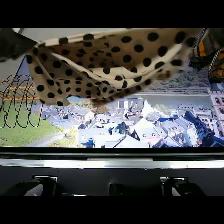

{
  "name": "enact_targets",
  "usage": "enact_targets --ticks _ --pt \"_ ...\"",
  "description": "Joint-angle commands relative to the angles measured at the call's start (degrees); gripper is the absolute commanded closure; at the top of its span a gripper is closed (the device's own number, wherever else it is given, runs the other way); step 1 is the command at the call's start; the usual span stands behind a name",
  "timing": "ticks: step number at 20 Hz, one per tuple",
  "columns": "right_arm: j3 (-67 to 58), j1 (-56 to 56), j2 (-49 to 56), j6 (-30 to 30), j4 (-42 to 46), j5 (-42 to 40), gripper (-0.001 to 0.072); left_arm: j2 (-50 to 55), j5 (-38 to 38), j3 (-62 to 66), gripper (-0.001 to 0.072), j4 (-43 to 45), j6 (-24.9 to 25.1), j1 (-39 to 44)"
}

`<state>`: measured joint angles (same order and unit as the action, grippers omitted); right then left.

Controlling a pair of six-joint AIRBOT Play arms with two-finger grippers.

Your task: Fold the clothes and pants, and hang the long-sleeved shirts on hangers.

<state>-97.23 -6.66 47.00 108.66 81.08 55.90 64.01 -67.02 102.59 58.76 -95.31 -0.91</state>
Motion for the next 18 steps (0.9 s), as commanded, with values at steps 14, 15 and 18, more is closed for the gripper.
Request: enact_targets --ticks 14,15,18 --pt "-1.9 0.0 13.2 2.2 -6.6 -2.3 0.0692 -8.2 -1.1 -19.2 0.0689 -0.1 -1.4 0.1" --pt "-1.9 0.0 18.5 1.0 -9.9 -5.7 0.0692 -6.2 1.7 -22.2 0.0689 -0.4 -1.4 0.1" --pt "-1.9 0.0 33.2 -3.5 -21.0 -13.4 0.0692 1.6 6.8 -28.1 0.0689 -0.3 -1.2 0.1"
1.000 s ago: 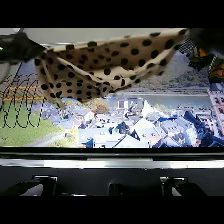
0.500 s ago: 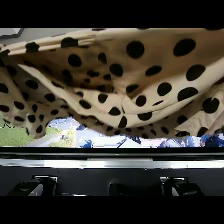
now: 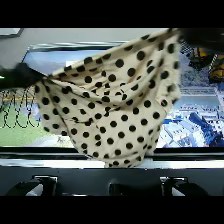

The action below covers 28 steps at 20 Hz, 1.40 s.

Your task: Fold the clothes and pants, and hang the long-sleeved shirts on hangers.

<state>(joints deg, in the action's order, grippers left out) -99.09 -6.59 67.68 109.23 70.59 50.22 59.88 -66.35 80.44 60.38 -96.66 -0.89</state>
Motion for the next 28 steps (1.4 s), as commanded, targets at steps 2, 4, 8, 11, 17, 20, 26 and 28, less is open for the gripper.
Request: enact_targets --ticks 2,4,8,11,17,20,26,28 --pt "-0.1 -0.6 21.0 -5.1 -15.0 -9.6 0.0692 12.4 6.7 -7.3 0.0689 -2.0 0.2 0.0" --pt "-0.1 -2.0 28.0 -5.5 -15.6 -9.5 0.0692 19.1 6.9 -7.3 0.0689 -2.2 1.6 0.2" --pt "-0.1 -3.3 32.7 -8.5 -15.4 -5.9 0.0550 27.9 7.4 -7.3 0.0688 -6.1 3.7 0.4" --pt "-0.1 -0.4 29.4 -11.6 -14.8 2.0 0.0282 29.4 7.5 -7.3 0.0688 -6.4 3.7 0.4" --pt "1.3 11.0 17.7 -24.0 -7.1 36.6 0.0207 29.3 7.3 -7.1 0.0687 -6.4 4.3 0.3" --pt "15.8 12.9 7.9 -23.1 -5.6 36.6 0.0094 29.3 7.3 -7.1 0.0688 -6.4 4.3 0.3" --pt "58.8 12.7 -6.6 -23.5 -19.8 19.2 0.0021 29.3 7.3 -7.1 0.0688 -6.4 4.3 0.3" --pt "67.5 12.7 -6.7 -27.7 -26.9 13.4 0.0022 29.3 7.3 -7.1 0.0688 -6.4 4.3 0.3"
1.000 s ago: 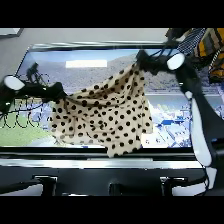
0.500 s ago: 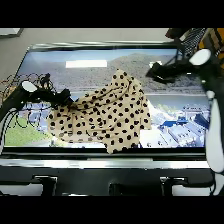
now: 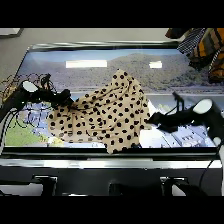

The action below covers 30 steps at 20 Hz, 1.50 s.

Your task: Fold the clothes and pants, and hang the long-sleeved shirts on hangers.

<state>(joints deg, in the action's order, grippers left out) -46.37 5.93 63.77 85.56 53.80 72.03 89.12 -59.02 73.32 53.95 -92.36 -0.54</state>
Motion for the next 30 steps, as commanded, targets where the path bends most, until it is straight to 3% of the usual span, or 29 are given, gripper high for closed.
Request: enact_targets --ticks 1,8,9,11,12,13,14,15,19,24,30 --pt "17.8 0.2 -2.8 -5.7 -12.8 -11.5 0.0022 0.0 0.0 0.0 0.0688 0.0 0.0 0.0" --pt "22.4 -4.2 4.2 -13.1 -24.0 -18.2 0.0054 0.0 0.0 0.0 0.0688 0.0 0.0 0.0" --pt "22.4 -6.8 5.5 -13.2 -24.8 -19.8 0.0161 0.0 0.0 0.0 0.0688 0.0 0.0 0.0" --pt "21.3 -9.1 5.7 -13.2 -24.8 -21.8 0.0634 0.0 0.0 0.0 0.0683 0.0 0.0 -0.1" --pt "20.0 -8.7 5.0 -13.1 -24.4 -21.8 0.0659 0.0 0.0 0.0 0.0614 0.0 0.0 -0.2" --pt "17.8 -7.3 3.9 -11.8 -22.7 -21.6 0.0693 0.0 -0.7 0.4 0.0395 0.0 0.0 -0.6" --pt "15.0 -5.3 3.1 -8.2 -19.4 -21.0 0.0693 0.0 -2.2 1.2 0.0196 0.0 -0.2 -1.3" --pt "11.5 -3.0 2.5 -4.2 -15.4 -19.4 0.0693 -0.1 -4.3 2.3 0.0095 0.0 -0.2 -2.4" --pt "1.0 3.5 2.4 0.9 -4.0 -9.5 0.0693 -3.4 -9.1 3.1 0.0089 1.2 2.1 -10.8" --pt "-0.2 3.9 2.3 0.9 -2.6 -5.7 0.0693 -10.0 -10.4 -11.3 0.0089 1.9 9.7 -21.5" --pt "-0.1 3.8 2.4 0.8 -2.7 -4.9 0.0693 -9.3 -4.7 -17.3 0.0090 2.0 12.6 -22.5"
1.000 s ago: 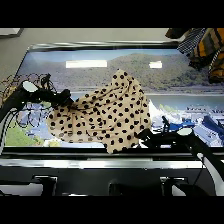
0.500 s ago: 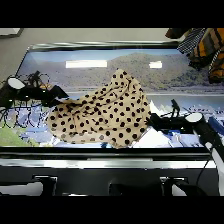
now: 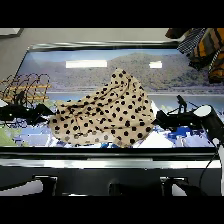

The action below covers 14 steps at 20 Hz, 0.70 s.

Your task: Fold the clothes and pants, and hang the long-sleeved shirts on hangers.

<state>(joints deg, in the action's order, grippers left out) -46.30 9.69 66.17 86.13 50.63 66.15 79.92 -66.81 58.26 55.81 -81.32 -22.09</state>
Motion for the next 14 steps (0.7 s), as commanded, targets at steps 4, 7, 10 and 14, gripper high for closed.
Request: enact_targets --ticks 4,7,10,14 --pt "-0.1 0.1 0.0 0.2 0.5 1.0 0.0693 0.5 2.6 -2.3 0.0091 8.8 -2.6 -0.9" --pt "-0.1 0.1 0.0 0.2 0.5 1.0 0.0693 0.6 1.3 -2.3 0.0090 11.8 -2.7 -0.9" --pt "-0.1 0.1 0.0 0.3 0.4 1.2 0.0692 2.8 1.7 -2.3 0.0091 10.6 -2.7 -0.6" --pt "0.0 0.1 0.0 0.5 -1.4 1.5 0.0692 6.6 1.5 -2.3 0.0095 5.8 -2.2 2.3"
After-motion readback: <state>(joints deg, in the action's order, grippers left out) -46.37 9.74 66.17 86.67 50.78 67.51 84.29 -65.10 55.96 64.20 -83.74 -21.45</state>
